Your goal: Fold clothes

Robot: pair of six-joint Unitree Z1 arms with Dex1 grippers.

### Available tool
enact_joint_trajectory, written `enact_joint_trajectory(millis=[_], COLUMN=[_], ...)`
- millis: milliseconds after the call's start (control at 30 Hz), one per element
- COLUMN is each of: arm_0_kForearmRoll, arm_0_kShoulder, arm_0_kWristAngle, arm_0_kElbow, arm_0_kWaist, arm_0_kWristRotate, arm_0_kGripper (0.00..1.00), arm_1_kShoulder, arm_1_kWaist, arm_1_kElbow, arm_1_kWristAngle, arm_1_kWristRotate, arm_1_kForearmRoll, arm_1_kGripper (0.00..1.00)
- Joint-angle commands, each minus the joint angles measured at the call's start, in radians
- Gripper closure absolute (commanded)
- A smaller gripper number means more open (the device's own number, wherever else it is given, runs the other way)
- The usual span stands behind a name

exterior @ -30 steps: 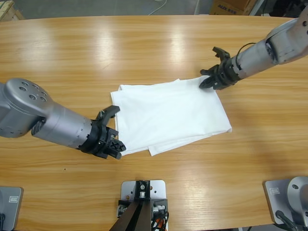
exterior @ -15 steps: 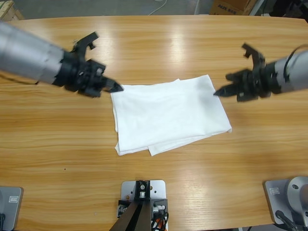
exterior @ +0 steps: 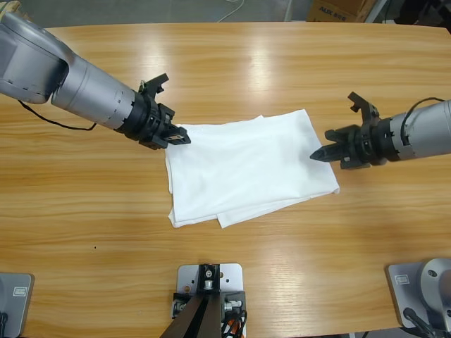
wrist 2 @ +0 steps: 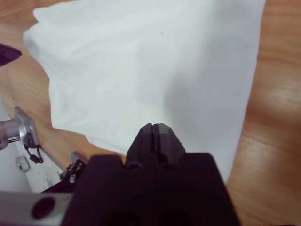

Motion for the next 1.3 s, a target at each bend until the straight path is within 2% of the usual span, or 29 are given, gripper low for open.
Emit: enact_joint_trajectory(millis=[33, 300, 633, 800, 1033, 1300], arm_0_kForearmRoll=[-0.020, -0.023, -0.030, -0.030, -0.031, -0.030], arm_0_kShoulder=[0.095, 0.129, 0.142, 0.151, 0.162, 0.155], arm_0_kWristAngle=[-0.020, -0.019, -0.018, -0.018, -0.018, -0.013], arm_0_kElbow=[-0.008, -0.021, -0.020, -0.021, -0.022, -0.022], arm_0_kWaist=[0.009, 0.011, 0.038, 0.038, 0.038, 0.046], arm_0_kWristRotate=[-0.005, -0.002, 0.002, 0.002, 0.002, 0.002], arm_0_kGripper=[1.000, 1.000, 1.000, 1.000, 1.000, 1.000], arm_1_kShoulder=[-0.001, 0.016, 0.091, 0.102, 0.150, 0.143], arm_1_kWaist=[0.007, 0.010, 0.071, 0.105, 0.151, 0.164], arm_1_kElbow=[0.043, 0.034, 0.038, 0.031, 0.025, 0.024], arm_1_kWristAngle=[-0.069, -0.141, -0.154, -0.250, -0.344, -0.356], arm_1_kWristRotate=[0.044, 0.103, 0.158, 0.197, 0.229, 0.230], arm_1_kForearmRoll=[0.065, 0.134, 0.157, 0.253, 0.294, 0.293], arm_1_kGripper=[1.000, 1.000, 1.000, 1.000, 1.000, 1.000])
